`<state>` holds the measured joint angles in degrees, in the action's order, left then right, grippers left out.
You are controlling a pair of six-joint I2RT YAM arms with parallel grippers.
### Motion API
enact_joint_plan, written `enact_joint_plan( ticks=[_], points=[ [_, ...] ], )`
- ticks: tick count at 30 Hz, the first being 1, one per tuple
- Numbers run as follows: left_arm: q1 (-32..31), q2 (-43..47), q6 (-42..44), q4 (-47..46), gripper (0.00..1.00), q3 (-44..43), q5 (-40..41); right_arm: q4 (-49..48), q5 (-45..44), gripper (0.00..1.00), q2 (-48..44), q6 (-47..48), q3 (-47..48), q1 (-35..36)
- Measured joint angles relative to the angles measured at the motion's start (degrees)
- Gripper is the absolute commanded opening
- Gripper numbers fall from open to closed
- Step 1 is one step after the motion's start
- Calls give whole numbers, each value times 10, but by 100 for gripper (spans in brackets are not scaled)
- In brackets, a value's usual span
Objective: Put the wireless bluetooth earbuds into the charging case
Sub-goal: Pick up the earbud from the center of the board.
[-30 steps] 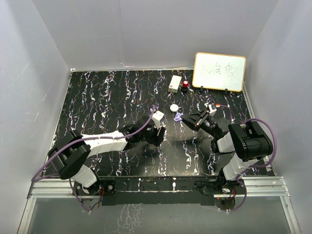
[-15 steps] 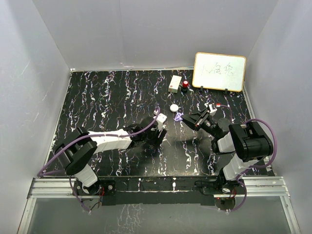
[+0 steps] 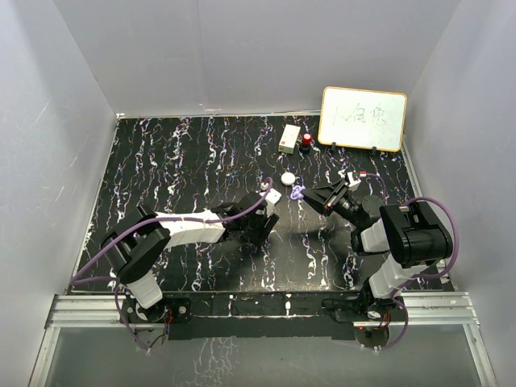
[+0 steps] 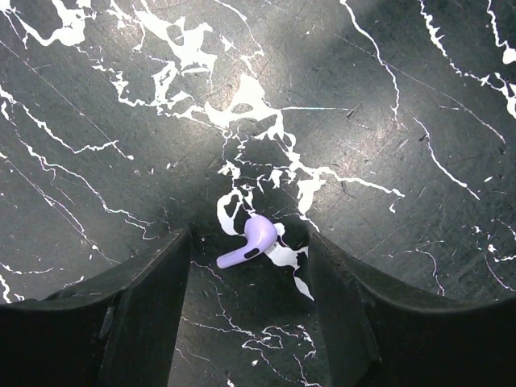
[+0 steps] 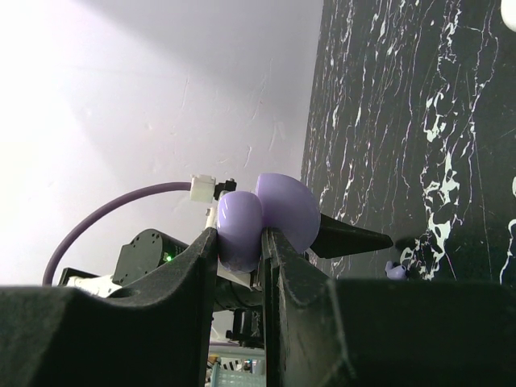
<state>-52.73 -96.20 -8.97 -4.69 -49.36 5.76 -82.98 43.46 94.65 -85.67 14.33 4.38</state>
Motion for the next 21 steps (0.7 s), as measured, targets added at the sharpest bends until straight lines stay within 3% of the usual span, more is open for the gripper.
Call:
enact_joint_plan(
  ticks=[21],
  points=[
    [-9,-37,9,40,46,-49,17,0,1,0,-5,0,-9,-5]
  ],
)
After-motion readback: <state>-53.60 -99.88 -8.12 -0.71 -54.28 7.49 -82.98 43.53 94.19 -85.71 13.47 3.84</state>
